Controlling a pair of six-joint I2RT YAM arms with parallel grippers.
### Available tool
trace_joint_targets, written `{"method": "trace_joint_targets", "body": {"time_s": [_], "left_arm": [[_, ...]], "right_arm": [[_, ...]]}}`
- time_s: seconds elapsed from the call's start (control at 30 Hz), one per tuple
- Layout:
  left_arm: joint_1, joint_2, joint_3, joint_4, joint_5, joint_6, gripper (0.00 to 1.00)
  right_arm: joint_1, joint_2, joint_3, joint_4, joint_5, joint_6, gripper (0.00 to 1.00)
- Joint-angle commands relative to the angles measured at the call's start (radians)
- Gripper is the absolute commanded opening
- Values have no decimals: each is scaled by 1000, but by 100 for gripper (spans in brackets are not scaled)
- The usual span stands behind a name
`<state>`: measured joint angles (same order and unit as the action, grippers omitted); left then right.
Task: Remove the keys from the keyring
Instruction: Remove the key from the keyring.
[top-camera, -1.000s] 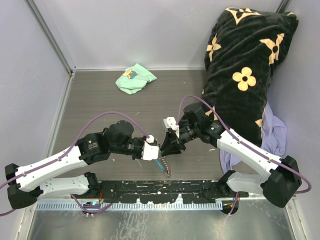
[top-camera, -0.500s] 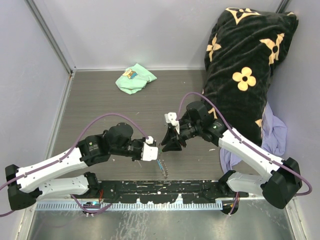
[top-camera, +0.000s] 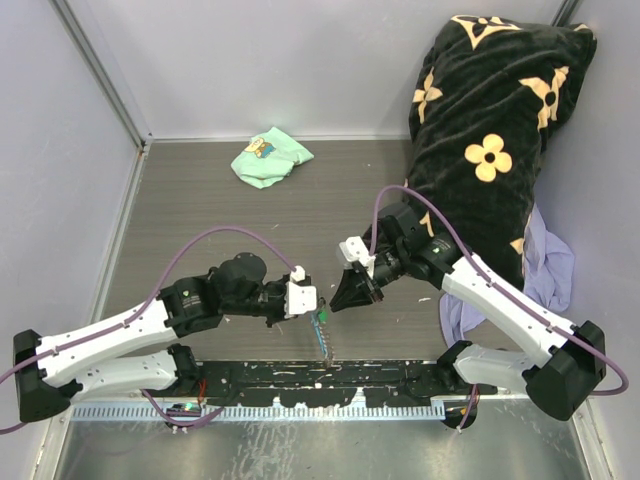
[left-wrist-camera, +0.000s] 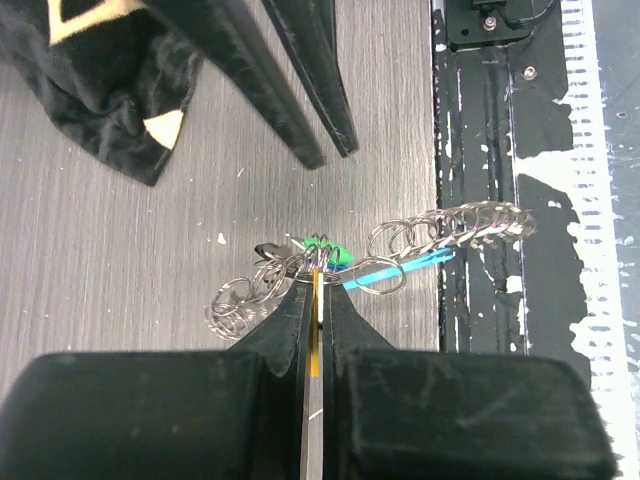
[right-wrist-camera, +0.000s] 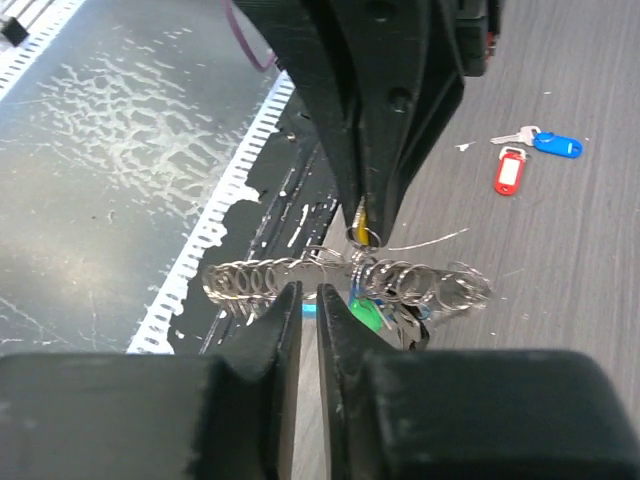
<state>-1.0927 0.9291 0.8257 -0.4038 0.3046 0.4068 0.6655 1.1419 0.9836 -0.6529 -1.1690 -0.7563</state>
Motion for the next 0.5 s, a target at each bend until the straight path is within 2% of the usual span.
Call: {"method": "trace_joint_targets", "body": {"time_s": [0.0, 0.17, 0.47], "left_arm": [[0, -38, 15, 145, -10, -74, 0], [0, -49, 12, 153, -14, -95, 0], [0, -60, 12, 166, -13, -123, 0]], "right_arm": [[7, -3, 8, -79, -86, -129, 14], [39, 22, -19, -49, -67, -132, 13], [50, 37, -66, 117, -2, 8, 18]]}}
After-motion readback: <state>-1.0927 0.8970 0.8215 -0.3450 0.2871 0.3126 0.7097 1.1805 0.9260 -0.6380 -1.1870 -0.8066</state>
